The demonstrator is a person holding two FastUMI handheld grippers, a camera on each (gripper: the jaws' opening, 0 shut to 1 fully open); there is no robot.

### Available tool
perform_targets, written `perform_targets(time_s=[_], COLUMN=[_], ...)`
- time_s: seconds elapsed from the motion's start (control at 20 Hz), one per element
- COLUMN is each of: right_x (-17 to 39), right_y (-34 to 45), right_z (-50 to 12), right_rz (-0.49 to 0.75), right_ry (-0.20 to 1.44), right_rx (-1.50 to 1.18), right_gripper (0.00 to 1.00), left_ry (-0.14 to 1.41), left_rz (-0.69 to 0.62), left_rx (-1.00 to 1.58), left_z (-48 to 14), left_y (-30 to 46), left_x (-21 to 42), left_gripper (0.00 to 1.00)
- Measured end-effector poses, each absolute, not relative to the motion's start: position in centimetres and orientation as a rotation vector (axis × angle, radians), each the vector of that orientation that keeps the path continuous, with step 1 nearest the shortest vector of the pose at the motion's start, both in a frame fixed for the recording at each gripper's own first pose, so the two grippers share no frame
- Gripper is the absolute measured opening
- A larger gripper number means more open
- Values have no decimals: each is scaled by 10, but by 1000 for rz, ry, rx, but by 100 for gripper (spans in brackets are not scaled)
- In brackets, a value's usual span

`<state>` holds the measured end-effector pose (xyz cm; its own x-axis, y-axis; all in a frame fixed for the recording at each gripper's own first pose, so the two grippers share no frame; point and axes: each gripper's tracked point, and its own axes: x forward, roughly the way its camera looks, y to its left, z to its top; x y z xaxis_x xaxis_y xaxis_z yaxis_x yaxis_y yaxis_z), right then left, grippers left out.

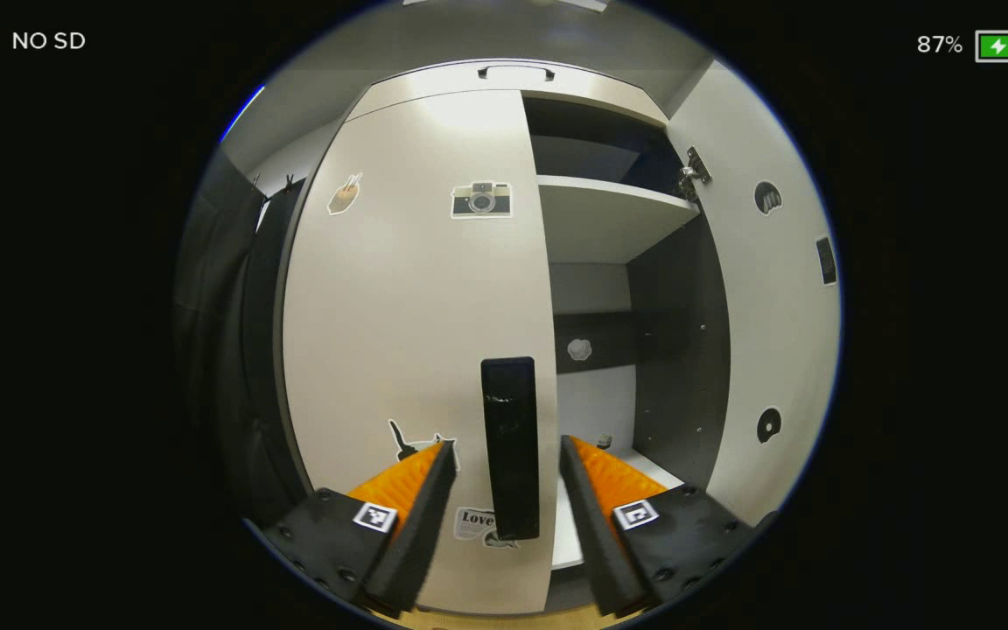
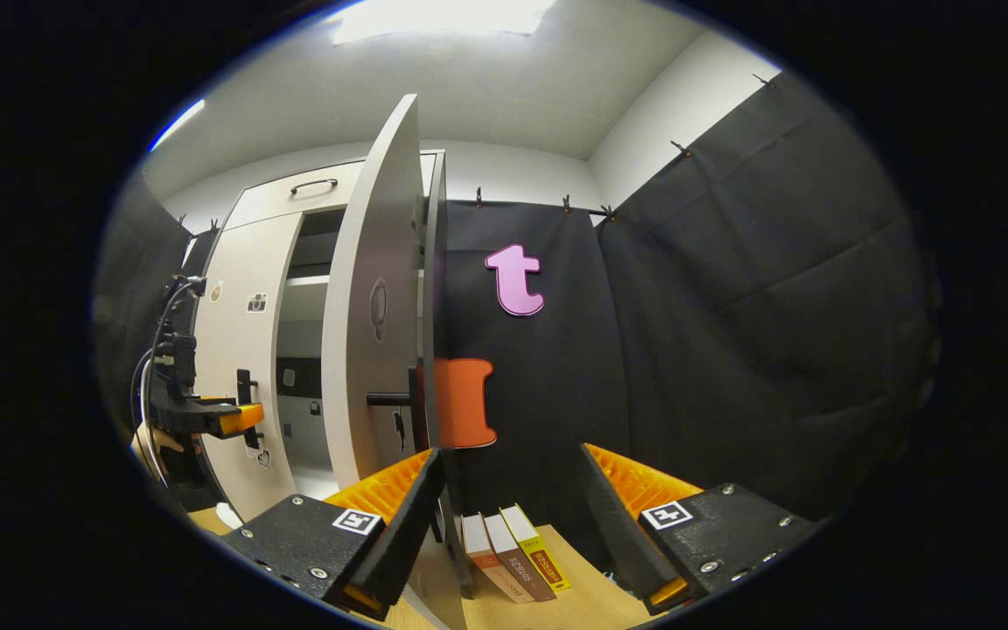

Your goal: Open the right door of the double-door shoe cabinet with the right hand, and open the left door with the left hand.

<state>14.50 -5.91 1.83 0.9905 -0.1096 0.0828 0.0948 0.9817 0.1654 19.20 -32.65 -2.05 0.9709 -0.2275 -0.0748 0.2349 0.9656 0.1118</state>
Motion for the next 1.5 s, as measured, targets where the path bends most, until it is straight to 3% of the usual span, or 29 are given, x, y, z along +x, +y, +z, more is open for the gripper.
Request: perform_targets(time_s=[0.05,0.2,0.35,0.45,0.65,0.95,1.5], right_x=[146,148,149,149,148,143,123], right_y=[-60,-64,-64,-62,-62,-59,-33], right_z=[20,18,16,16,16,22,32], right_rz=[-104,-118,-121,-120,-126,-126,-114], right_ry=[-99,-100,-97,-92,-93,-95,-101], right_rx=[159,156,162,162,145,143,145], right_gripper=[93,93,93,93,93,93,92], left_ry=[70,74,99,102,87,87,84], left_rz=[-229,-256,-275,-272,-320,-368,-444], left_rx=[125,90,86,93,85,78,38], left_z=[-23,-29,-34,-34,-34,-35,-32], left_y=[-326,-331,-336,-335,-335,-334,-326], left_x=[195,197,196,197,195,189,177], left_gripper=[65,64,40,32,29,11,11])
